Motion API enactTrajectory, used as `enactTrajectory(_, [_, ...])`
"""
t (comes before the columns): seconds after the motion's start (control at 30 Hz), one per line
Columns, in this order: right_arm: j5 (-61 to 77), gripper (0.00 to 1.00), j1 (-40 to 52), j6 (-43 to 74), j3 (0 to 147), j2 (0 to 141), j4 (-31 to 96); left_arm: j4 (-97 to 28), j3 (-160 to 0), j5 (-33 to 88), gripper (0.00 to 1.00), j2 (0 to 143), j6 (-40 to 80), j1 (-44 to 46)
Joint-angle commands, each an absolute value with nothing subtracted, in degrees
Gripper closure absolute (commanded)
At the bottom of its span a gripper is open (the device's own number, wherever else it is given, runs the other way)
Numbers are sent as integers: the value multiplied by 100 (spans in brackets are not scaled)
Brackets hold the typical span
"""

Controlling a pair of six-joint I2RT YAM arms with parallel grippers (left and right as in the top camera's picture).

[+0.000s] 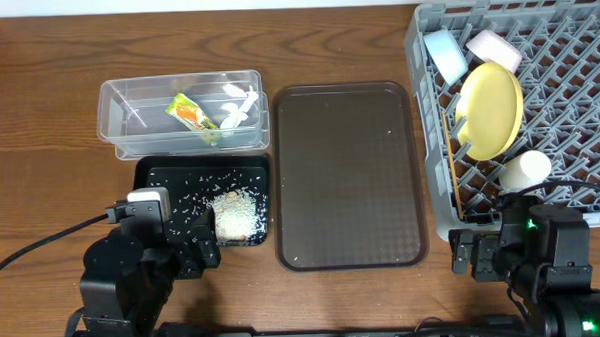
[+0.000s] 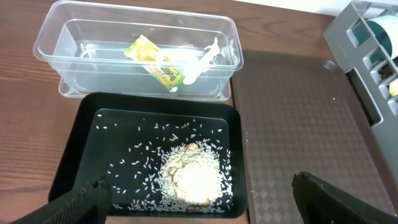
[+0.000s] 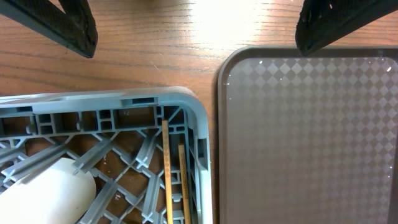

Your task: Sort waste into correct bins and load items into the dishwasher rack

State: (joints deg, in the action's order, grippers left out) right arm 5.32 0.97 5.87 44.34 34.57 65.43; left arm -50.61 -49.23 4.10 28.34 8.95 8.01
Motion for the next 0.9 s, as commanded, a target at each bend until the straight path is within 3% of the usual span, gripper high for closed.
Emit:
enactTrajectory(0.0, [410, 1, 99, 617, 4397, 3319, 6482, -5057, -4890, 399, 5, 2803, 860, 779])
enactTrajectory(0.43, [322, 1, 270, -36, 2423, 414, 3124, -5057, -4890, 399, 5, 2803, 860, 779])
enactTrajectory(0.87, [237, 1, 270, -462, 329, 27, -117, -5057, -4890, 399, 5, 2803, 860, 779])
